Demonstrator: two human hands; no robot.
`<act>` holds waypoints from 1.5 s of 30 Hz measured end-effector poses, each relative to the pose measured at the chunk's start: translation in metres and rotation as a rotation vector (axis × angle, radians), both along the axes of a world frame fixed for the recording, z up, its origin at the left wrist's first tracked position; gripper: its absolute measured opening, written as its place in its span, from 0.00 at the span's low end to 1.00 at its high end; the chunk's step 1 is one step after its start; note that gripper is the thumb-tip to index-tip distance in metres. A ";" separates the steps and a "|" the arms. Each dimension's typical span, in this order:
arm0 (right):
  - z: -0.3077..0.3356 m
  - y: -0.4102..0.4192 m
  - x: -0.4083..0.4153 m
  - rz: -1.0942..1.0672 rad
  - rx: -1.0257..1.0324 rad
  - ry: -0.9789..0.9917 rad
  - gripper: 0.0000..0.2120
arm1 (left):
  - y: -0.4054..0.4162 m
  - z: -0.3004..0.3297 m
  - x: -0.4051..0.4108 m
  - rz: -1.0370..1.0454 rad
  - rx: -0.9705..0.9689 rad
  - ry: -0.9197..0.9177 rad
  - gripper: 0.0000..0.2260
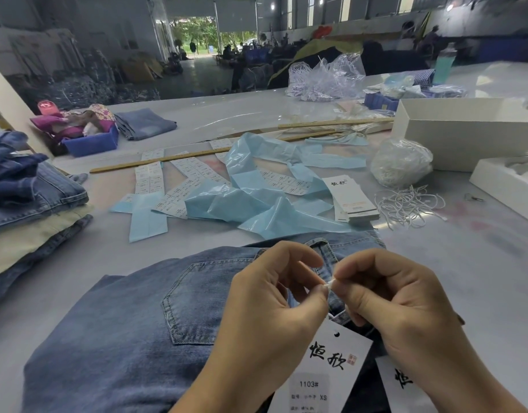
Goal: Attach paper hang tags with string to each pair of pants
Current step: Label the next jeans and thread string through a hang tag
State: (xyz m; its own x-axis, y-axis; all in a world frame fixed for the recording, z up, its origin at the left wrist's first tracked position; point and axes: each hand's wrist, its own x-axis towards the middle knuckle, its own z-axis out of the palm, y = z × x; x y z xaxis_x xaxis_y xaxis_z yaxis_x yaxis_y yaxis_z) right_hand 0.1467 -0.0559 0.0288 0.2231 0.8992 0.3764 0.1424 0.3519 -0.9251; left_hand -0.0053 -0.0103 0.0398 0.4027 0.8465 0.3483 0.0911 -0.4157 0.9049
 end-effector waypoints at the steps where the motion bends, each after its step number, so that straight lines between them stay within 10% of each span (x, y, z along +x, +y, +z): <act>1: -0.001 0.000 0.000 0.012 -0.003 0.014 0.05 | 0.000 0.000 0.000 -0.006 -0.006 -0.002 0.10; 36: 0.012 0.010 0.005 0.363 -0.175 0.136 0.09 | 0.040 -0.017 -0.017 -0.443 -0.393 -0.082 0.06; 45: 0.006 0.024 -0.023 -0.160 -0.337 -0.577 0.17 | 0.042 -0.038 -0.025 0.034 0.030 0.468 0.03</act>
